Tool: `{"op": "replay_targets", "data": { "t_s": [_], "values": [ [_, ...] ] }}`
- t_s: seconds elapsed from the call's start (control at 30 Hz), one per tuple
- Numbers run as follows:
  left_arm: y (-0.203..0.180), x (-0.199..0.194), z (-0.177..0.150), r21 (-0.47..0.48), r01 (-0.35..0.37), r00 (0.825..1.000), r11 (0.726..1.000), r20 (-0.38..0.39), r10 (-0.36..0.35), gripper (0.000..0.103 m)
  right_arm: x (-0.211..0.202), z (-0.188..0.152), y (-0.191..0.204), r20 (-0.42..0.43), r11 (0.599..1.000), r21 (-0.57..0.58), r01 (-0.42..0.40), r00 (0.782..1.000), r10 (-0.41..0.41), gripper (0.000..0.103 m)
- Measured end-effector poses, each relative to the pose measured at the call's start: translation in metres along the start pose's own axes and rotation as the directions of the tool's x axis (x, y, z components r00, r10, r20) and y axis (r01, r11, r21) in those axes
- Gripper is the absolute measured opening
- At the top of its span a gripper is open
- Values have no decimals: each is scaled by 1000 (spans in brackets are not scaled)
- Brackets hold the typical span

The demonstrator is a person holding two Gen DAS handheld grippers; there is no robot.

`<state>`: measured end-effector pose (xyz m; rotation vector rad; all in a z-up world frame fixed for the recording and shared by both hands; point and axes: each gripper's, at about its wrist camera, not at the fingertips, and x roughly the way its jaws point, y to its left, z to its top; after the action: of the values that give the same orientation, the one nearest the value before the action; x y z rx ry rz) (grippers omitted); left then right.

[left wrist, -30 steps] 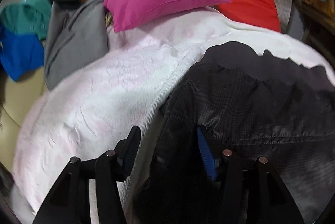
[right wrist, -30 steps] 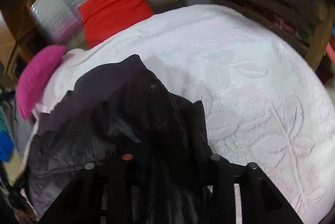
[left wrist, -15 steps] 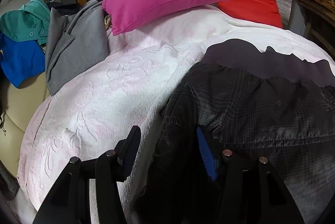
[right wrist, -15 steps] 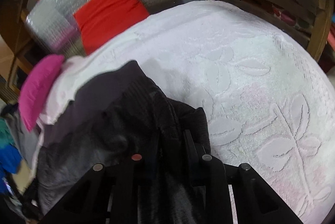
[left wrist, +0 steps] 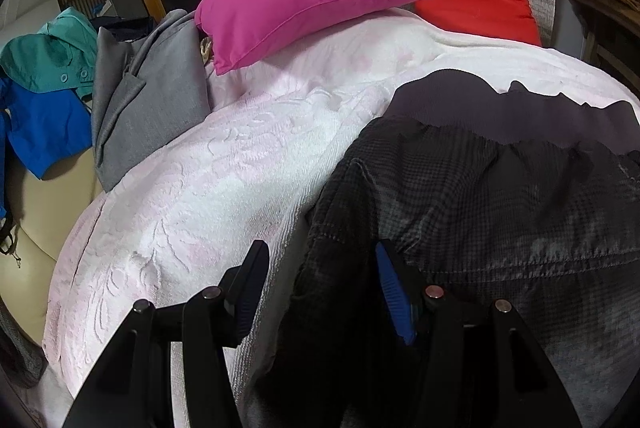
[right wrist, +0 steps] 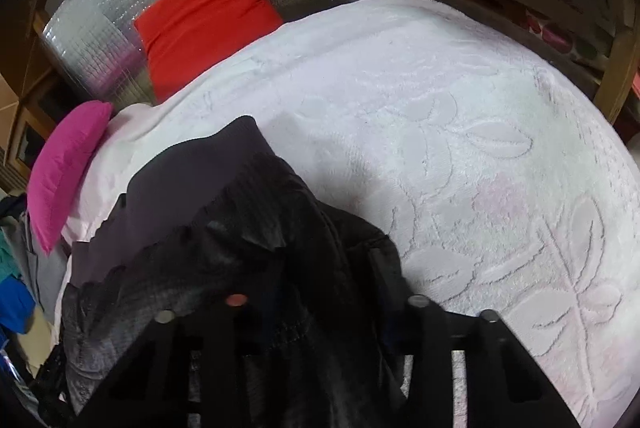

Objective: Fold large clothes

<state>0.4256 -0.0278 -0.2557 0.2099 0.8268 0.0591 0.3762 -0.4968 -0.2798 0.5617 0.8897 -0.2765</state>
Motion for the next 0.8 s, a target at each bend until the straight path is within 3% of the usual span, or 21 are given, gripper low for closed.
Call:
{"op": "replay_targets", "data": {
  "t_s": [0.07, 0.2, 0.33, 0.5, 0.53, 0.63, 0.8],
  "values": [
    [0, 0, 0, -3, 0, 1000, 1000, 0, 0, 56, -5, 1, 0, 28, 1000, 1, 5, 1000, -5, 27],
    [1, -2, 0, -4, -1, 1000, 1000, 1, 1, 56, -14, -2, 4, 70, 1000, -22, 12, 997, -10, 26],
    [0, -1, 0, 2, 0, 1000, 1000, -1, 0, 56, 0, -4, -4, 3, 1000, 17, 4, 1000, -4, 26],
    [1, -3, -1, -3, 5, 1000, 1000, -3, -5, 56, -16, -8, -16, 6, 994, 98, -52, 999, 52, 30],
    [2, -5, -2, -8, 9, 1000, 1000, -3, -9, 56, -20, -10, -18, 4, 992, 112, -62, 998, 62, 34],
    [5, -10, -4, -18, 18, 1000, 1000, 0, -18, 56, -33, -17, -26, 6, 985, 149, -88, 996, 88, 64],
    [13, -20, -11, -30, 28, 1000, 999, 8, -28, 57, -58, -29, -40, 37, 981, 157, -117, 993, 113, 64]
  ]
}}
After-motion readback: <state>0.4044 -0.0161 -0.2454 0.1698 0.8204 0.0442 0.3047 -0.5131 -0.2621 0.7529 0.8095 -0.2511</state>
